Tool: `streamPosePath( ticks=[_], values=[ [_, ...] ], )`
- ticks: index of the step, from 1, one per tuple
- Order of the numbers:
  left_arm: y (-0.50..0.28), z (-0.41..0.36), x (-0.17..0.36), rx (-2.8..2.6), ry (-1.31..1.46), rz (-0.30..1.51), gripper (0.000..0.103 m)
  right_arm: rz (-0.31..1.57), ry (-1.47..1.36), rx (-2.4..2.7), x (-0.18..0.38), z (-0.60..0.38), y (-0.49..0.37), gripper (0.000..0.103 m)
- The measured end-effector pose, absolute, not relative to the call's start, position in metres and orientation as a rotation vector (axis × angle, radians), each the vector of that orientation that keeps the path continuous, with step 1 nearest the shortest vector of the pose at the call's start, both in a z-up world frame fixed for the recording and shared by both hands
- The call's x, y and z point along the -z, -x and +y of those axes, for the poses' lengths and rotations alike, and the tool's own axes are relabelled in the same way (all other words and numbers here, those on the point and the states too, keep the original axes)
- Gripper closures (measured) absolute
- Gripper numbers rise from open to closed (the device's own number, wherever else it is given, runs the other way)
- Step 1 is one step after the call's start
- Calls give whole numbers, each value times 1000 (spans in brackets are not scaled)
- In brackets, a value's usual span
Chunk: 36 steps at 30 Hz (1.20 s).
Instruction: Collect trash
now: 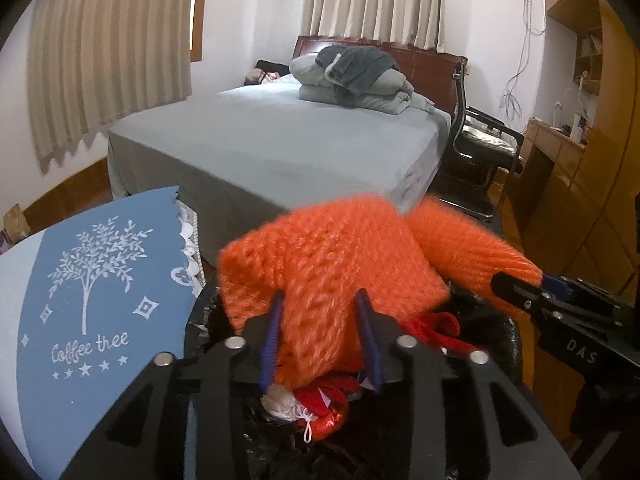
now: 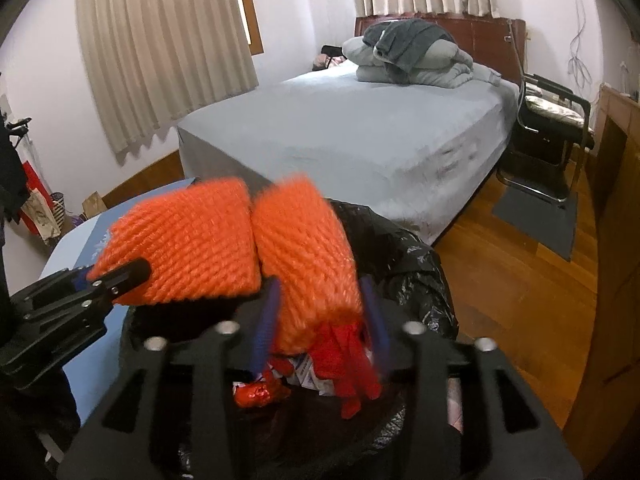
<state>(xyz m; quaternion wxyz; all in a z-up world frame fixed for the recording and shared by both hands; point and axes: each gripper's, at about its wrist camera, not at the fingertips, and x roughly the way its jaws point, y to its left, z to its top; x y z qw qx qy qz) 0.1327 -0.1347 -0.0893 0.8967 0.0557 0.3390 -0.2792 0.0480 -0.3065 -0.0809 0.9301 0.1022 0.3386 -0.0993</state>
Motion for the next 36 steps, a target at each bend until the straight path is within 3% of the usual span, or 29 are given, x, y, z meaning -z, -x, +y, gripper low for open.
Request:
streamPosePath(
  ticks=[5, 9, 16, 36],
  values=[
    [-136, -127, 89, 565, -110, 704, 47, 690, -204, 215, 82, -309, -46, 37],
    [-137, -118, 83, 548, -98, 691, 37, 668, -198, 222, 76, -309, -41, 15],
    [-125, -93, 61, 487, -97, 635, 8, 643, -198, 208, 56, -302, -29, 7],
    [-68, -21, 11, 356, -63, 567, 6, 573, -110, 92, -13, -230, 5, 5]
  ],
)
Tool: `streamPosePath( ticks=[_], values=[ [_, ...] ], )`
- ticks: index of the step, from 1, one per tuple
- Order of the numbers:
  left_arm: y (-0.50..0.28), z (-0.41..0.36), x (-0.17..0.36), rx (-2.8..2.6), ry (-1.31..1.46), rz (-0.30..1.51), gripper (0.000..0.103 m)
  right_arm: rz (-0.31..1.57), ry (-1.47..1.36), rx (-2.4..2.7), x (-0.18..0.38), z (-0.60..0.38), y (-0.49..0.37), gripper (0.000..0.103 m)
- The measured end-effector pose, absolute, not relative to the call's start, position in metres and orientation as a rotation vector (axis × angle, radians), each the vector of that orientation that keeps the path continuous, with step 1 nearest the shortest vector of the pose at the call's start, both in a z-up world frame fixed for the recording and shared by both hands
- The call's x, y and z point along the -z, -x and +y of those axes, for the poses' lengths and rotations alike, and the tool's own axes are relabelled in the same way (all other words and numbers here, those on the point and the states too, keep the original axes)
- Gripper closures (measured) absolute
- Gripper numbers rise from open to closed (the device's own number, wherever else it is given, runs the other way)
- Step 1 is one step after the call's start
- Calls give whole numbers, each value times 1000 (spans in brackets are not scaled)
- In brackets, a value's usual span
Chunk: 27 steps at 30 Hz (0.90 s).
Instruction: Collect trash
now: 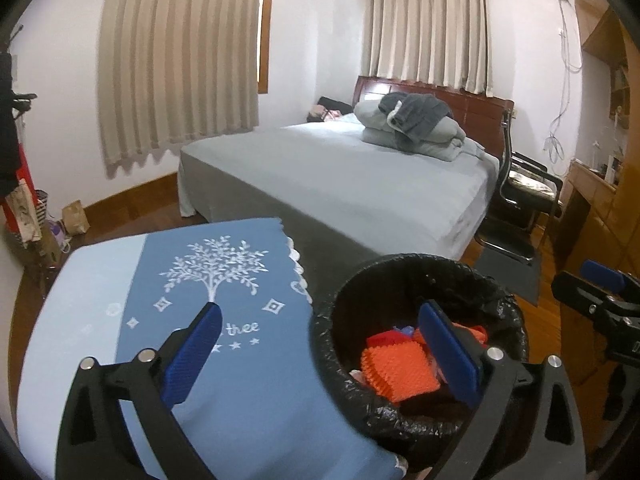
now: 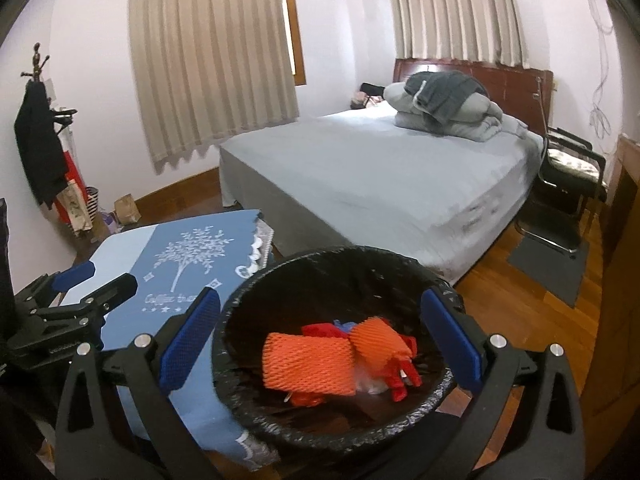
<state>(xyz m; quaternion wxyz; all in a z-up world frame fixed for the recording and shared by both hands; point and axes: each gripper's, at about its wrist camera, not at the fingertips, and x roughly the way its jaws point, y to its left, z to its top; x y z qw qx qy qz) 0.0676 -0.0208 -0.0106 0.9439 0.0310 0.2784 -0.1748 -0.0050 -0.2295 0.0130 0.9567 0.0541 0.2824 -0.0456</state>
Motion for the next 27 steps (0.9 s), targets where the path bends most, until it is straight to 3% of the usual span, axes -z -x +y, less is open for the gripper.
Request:
streamPosePath(
  ticks=[27],
  values=[
    [-23, 7, -22, 292, -45, 480, 6, 547, -57, 27, -42, -184, 17, 5]
  ],
)
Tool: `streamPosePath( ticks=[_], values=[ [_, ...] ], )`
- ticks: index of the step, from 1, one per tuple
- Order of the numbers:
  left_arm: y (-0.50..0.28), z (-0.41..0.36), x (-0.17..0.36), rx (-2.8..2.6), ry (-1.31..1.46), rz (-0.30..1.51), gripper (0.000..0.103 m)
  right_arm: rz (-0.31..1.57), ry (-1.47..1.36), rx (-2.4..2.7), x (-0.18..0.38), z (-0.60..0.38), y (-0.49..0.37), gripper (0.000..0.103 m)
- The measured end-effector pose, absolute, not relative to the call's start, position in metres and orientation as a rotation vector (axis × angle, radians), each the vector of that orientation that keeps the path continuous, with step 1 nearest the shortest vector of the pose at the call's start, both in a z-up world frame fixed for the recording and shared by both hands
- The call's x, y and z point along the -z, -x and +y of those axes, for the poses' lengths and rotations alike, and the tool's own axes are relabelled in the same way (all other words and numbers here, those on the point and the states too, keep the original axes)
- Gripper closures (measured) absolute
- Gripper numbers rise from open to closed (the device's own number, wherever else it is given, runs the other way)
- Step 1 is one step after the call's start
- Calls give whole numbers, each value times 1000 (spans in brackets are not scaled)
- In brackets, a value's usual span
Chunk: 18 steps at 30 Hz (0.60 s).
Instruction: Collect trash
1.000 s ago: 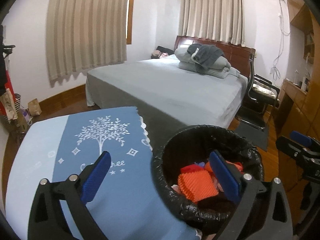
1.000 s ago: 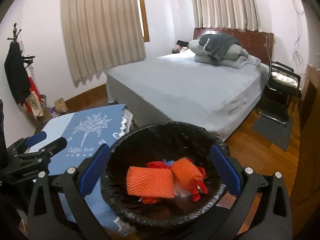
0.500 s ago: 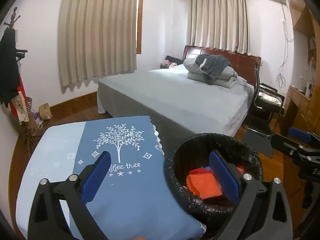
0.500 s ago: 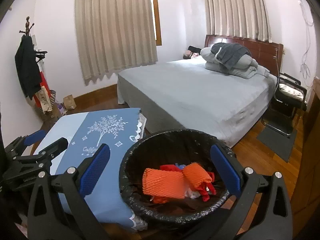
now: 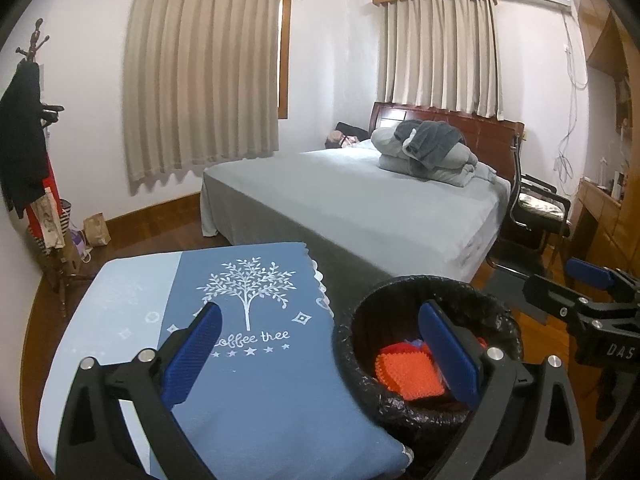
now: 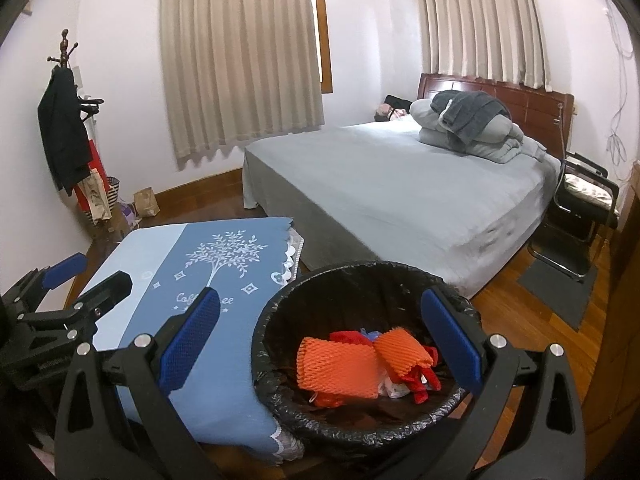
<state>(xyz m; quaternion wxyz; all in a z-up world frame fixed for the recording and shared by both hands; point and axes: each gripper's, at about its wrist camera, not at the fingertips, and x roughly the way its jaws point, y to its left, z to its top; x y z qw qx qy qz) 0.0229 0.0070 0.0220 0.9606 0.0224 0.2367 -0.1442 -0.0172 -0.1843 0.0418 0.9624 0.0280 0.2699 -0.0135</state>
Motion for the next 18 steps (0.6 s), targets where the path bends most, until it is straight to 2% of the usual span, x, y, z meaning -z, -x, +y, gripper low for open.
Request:
streamPosePath(
  ticks=[18],
  values=[
    [-23, 10, -25, 286, -32, 484, 6, 549, -52, 20, -43, -179, 14, 5]
  ],
)
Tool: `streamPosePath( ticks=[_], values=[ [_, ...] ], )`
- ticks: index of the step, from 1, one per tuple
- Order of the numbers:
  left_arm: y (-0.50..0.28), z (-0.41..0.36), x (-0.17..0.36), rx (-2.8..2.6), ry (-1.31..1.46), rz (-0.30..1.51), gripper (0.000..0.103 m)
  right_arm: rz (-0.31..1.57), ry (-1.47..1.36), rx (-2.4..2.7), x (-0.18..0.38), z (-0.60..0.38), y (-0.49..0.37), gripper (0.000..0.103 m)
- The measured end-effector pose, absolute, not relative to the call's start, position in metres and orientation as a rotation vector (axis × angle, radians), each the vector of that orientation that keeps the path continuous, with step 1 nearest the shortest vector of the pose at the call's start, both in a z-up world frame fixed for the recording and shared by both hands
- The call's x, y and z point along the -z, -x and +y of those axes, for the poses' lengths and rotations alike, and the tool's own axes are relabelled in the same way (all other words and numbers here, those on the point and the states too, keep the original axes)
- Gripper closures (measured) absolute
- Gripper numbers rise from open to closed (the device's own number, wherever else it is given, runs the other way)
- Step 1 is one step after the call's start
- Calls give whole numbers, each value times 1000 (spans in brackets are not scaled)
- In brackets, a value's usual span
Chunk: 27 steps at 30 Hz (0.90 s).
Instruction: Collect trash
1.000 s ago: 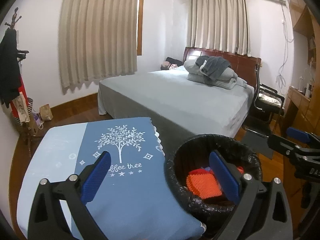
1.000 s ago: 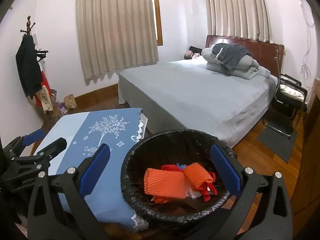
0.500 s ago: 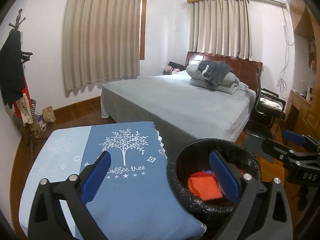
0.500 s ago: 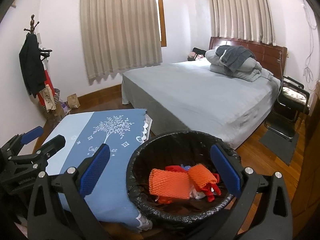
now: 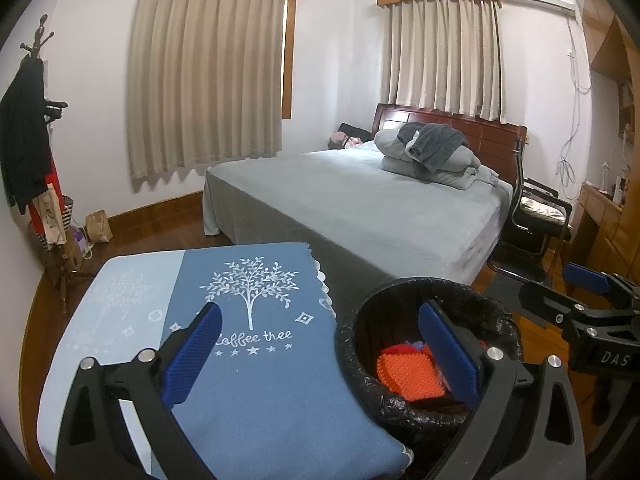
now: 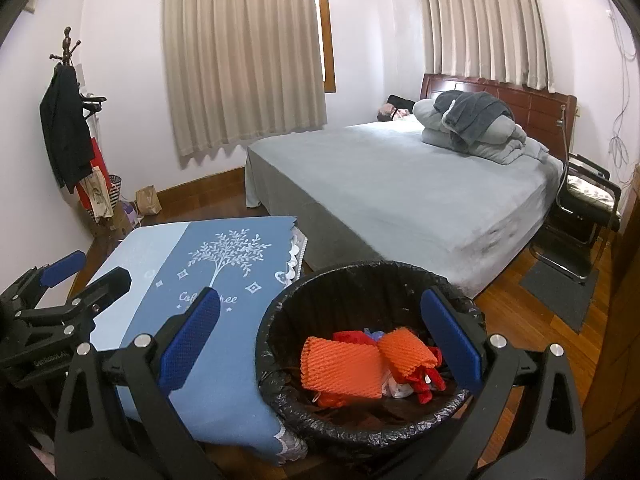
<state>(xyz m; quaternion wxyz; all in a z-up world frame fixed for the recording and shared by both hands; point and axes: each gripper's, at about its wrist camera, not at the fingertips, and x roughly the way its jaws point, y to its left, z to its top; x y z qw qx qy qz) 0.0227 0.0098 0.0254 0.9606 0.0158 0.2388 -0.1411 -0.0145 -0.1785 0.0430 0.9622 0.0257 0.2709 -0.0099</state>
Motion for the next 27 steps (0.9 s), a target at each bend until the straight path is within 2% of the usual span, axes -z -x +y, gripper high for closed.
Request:
streamPosePath(
  ticks=[27],
  values=[
    [-23, 11, -27, 284, -33, 485, 6, 552, -54, 18, -42, -178, 14, 5]
  ],
)
